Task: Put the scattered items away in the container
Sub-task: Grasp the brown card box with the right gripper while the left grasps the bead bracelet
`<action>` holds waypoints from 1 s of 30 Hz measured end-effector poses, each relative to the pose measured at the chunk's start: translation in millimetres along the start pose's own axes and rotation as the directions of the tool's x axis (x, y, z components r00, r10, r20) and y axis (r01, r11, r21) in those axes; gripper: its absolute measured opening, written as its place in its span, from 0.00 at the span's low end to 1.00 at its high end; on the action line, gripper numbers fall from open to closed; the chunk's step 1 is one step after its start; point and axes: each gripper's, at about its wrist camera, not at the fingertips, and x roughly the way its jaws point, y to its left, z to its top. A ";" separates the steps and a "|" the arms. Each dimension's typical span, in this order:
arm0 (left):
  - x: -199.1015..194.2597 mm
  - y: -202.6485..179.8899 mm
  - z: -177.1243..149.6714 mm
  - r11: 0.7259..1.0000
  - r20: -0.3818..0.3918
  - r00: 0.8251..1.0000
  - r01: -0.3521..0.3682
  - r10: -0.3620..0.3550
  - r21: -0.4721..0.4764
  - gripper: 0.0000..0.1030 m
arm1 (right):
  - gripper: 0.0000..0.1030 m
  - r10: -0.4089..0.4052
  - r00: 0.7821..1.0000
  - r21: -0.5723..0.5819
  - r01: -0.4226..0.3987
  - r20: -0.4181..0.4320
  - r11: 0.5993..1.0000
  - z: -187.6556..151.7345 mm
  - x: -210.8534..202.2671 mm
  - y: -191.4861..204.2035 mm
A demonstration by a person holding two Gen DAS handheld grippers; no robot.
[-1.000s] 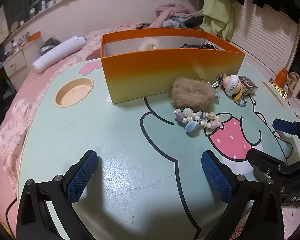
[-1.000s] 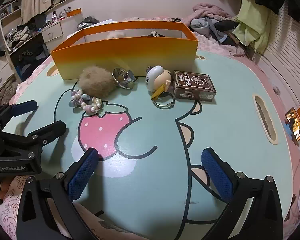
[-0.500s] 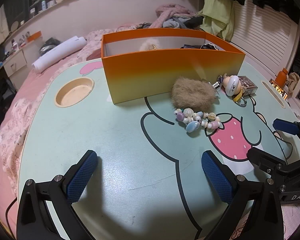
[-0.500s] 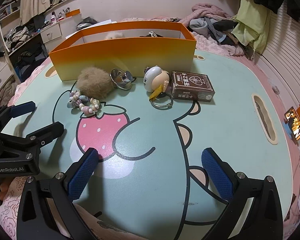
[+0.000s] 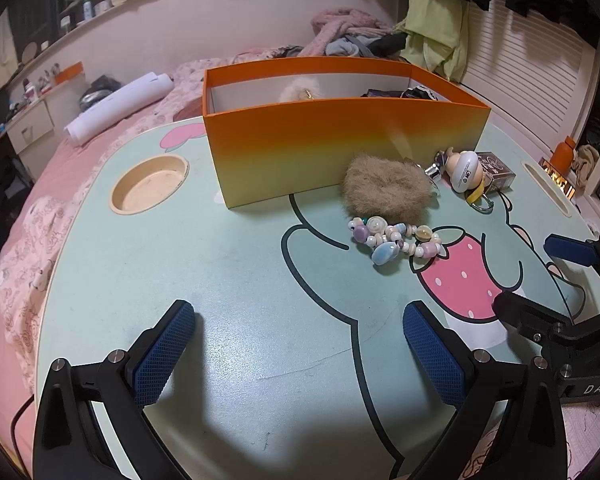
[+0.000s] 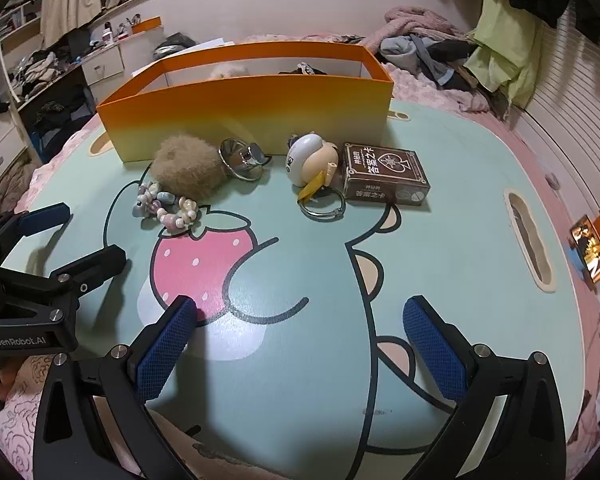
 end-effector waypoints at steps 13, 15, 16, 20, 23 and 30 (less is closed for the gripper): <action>-0.7 -1.2 0.1 1.000 0.000 1.000 0.001 -0.001 -0.001 1.00 | 0.77 -0.063 0.983 0.210 0.026 0.170 0.977 31.2 -29.2 -65.6; -0.8 -1.2 0.1 1.000 0.000 1.000 0.000 0.000 -0.001 1.00 | 0.77 -0.041 0.989 0.240 0.005 0.145 0.971 41.9 -18.2 -70.8; -0.8 -1.2 0.1 1.000 0.000 1.000 0.000 0.000 -0.001 1.00 | 0.77 -0.028 0.991 0.249 -0.005 0.130 0.968 46.8 -11.1 -73.8; -0.8 -1.3 0.1 1.000 0.000 1.000 0.000 0.000 -0.001 1.00 | 0.77 -0.017 0.998 0.215 0.003 0.065 0.977 61.8 11.2 -69.5; -0.9 -1.2 0.1 1.000 0.000 1.000 0.000 0.000 -0.001 1.00 | 0.74 -0.058 0.998 0.172 0.051 0.036 0.984 67.8 23.5 -63.1; -2.5 -2.6 1.3 1.000 0.002 1.000 0.001 -0.001 -0.003 1.00 | 0.54 -0.073 0.997 0.103 0.073 -0.003 0.992 58.2 51.7 -53.6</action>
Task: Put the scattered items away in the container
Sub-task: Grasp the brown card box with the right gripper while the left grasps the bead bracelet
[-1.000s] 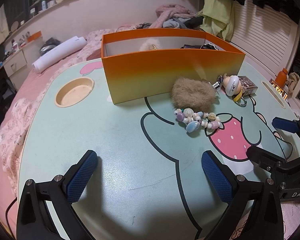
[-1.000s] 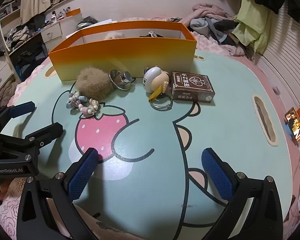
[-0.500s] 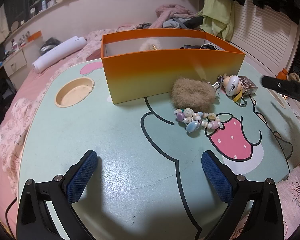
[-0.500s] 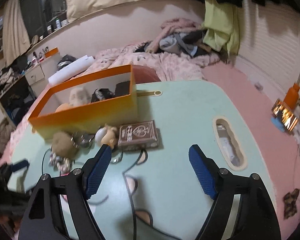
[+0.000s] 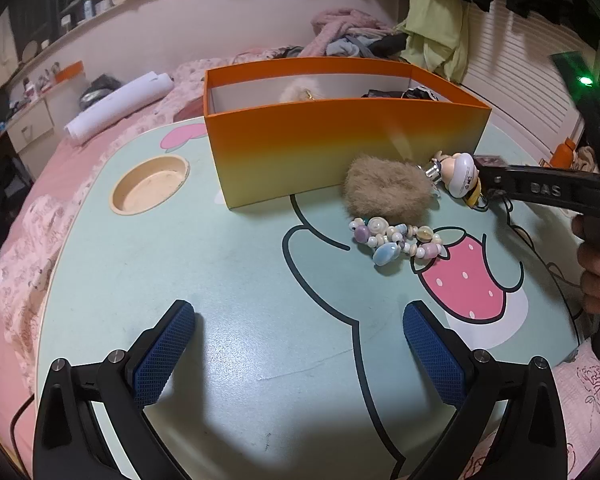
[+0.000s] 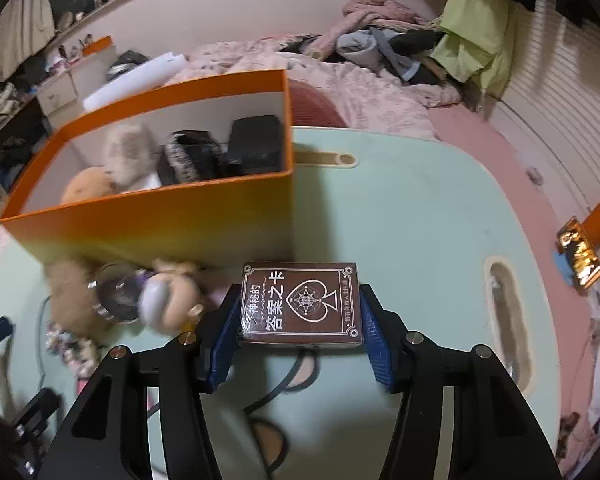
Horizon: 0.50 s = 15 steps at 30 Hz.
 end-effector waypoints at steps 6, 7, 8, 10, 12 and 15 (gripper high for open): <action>-1.3 -1.2 2.4 0.999 -0.003 0.999 0.042 -0.042 0.000 1.00 | 0.54 0.046 0.985 0.019 -0.050 0.163 0.999 -18.5 -31.7 -5.0; -2.4 -2.6 5.8 0.998 0.002 0.998 0.068 -0.068 0.007 1.00 | 0.55 0.065 0.981 0.015 -0.068 0.181 0.998 -21.8 -36.9 -5.4; -3.4 -5.0 9.3 0.997 0.010 0.997 0.082 -0.082 0.013 1.00 | 0.54 0.079 0.977 0.008 -0.082 0.197 0.997 -24.6 -41.6 -4.6; -4.4 -13.1 20.2 0.996 0.032 0.996 0.083 -0.084 0.034 1.00 | 0.55 0.095 0.970 -0.008 -0.095 0.222 0.995 -29.4 -51.9 -1.0; 0.1 -21.7 32.8 0.994 0.035 0.994 0.097 -0.099 0.054 1.00 | 0.55 0.100 0.967 -0.015 -0.100 0.233 0.995 -30.7 -55.3 0.5; 12.6 -29.2 43.9 0.988 0.003 0.992 0.129 -0.130 0.079 0.96 | 0.55 0.096 0.966 -0.017 -0.095 0.238 0.995 -28.2 -55.5 0.5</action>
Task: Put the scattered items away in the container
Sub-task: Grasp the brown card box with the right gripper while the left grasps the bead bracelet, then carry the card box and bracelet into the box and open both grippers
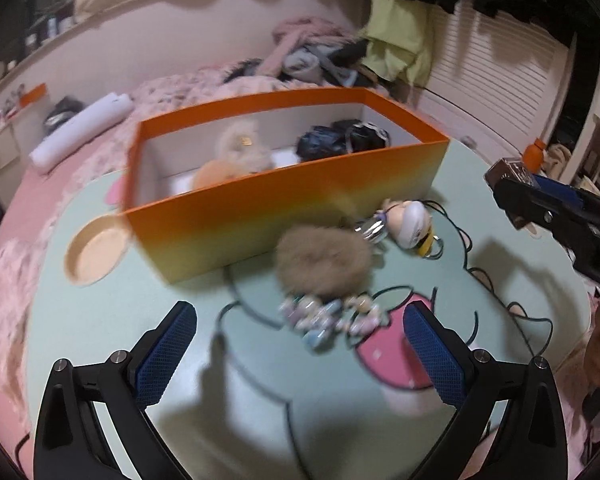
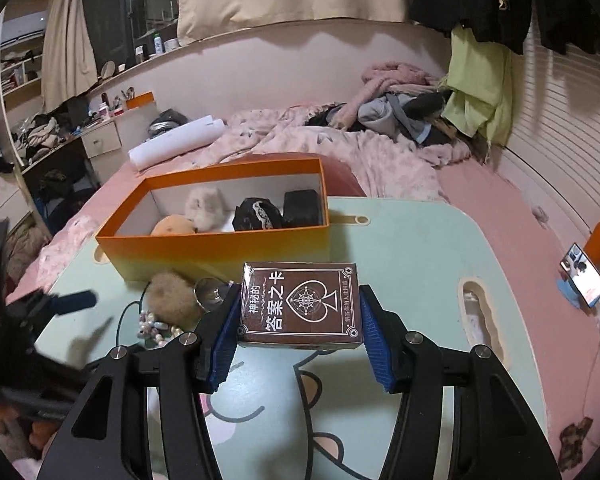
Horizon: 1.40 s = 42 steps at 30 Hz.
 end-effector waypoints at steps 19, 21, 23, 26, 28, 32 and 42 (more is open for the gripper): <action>-64.4 20.5 0.6 0.984 0.169 0.970 0.178 -0.172 -0.023 0.10 | 0.55 0.029 0.999 0.018 -0.029 -0.026 0.999 5.1 -21.7 7.3; -73.0 22.3 17.0 0.986 0.199 0.967 0.165 -0.159 -0.014 0.10 | 0.55 0.044 0.999 0.013 -0.044 -0.013 0.999 13.2 -25.9 11.8; -80.6 25.1 36.1 0.990 0.229 0.964 0.143 -0.138 -0.006 0.10 | 0.55 0.059 0.998 0.008 -0.059 0.004 0.998 26.0 -29.4 16.7; -84.4 31.2 66.3 0.993 0.263 0.959 0.116 -0.107 -0.019 0.10 | 0.55 0.075 0.997 -0.007 -0.075 0.036 0.997 52.4 -30.3 27.4; -79.6 37.3 86.7 0.994 0.276 0.957 0.102 -0.086 -0.043 0.10 | 0.55 0.094 0.995 -0.002 -0.094 0.033 0.996 72.7 -22.6 34.5; -48.3 57.8 108.4 0.989 0.211 0.977 0.068 -0.040 -0.128 0.26 | 0.59 0.176 0.982 0.025 -0.175 -0.062 0.984 101.3 11.5 48.9; -50.5 79.8 68.0 0.971 0.201 0.980 0.055 -0.008 -0.231 0.72 | 0.69 0.155 0.982 0.045 -0.150 -0.111 0.988 92.1 19.4 47.8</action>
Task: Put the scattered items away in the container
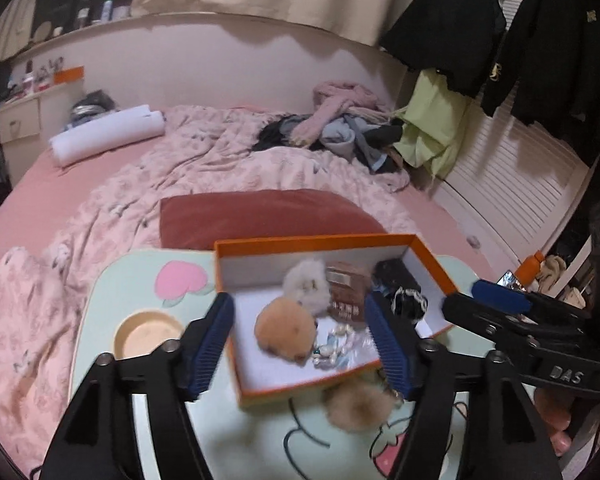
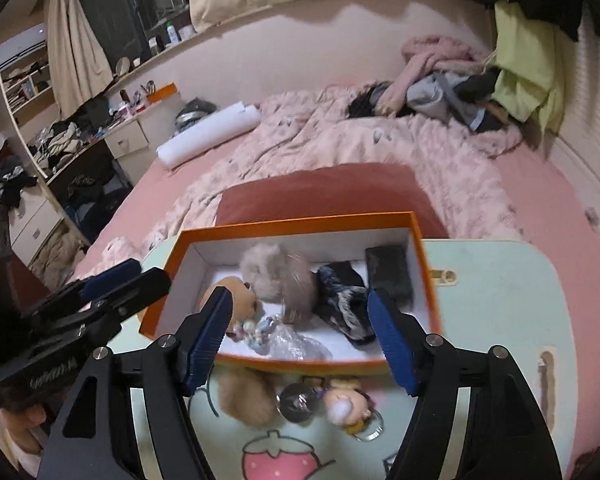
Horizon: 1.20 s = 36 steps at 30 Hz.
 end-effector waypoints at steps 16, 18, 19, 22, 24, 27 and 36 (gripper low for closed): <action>11.3 -25.1 -120.7 0.983 -0.190 0.971 -0.117 0.143 0.142 0.94 | 0.69 -0.190 0.976 -0.105 0.179 -0.105 0.978 -119.5 -7.4 -14.5; 16.0 -28.1 -125.2 0.969 -0.185 0.962 -0.168 0.201 0.183 1.00 | 0.70 -0.234 0.965 -0.119 0.220 -0.121 0.968 -127.0 1.8 -14.7; 15.5 -26.9 -125.9 0.969 -0.178 0.963 -0.168 0.200 0.179 1.00 | 0.83 -0.246 0.963 -0.112 0.234 -0.113 0.966 -129.4 3.0 -15.3; 12.9 -20.9 -126.2 0.970 -0.175 0.964 -0.171 0.201 0.175 1.00 | 1.00 -0.219 0.966 -0.087 0.209 -0.138 0.974 -129.1 7.0 -23.1; 12.0 -20.1 -126.0 0.969 -0.174 0.964 -0.171 0.202 0.177 1.00 | 1.00 -0.210 0.968 -0.088 0.199 -0.134 0.976 -127.4 6.9 -25.9; 11.6 -20.5 -125.9 0.969 -0.174 0.964 -0.170 0.201 0.177 1.00 | 1.00 -0.210 0.969 -0.088 0.199 -0.129 0.976 -127.2 6.2 -27.3; 11.3 -20.6 -125.2 0.970 -0.172 0.965 -0.168 0.198 0.178 1.00 | 1.00 -0.209 0.969 -0.089 0.199 -0.128 0.976 -127.5 6.2 -28.2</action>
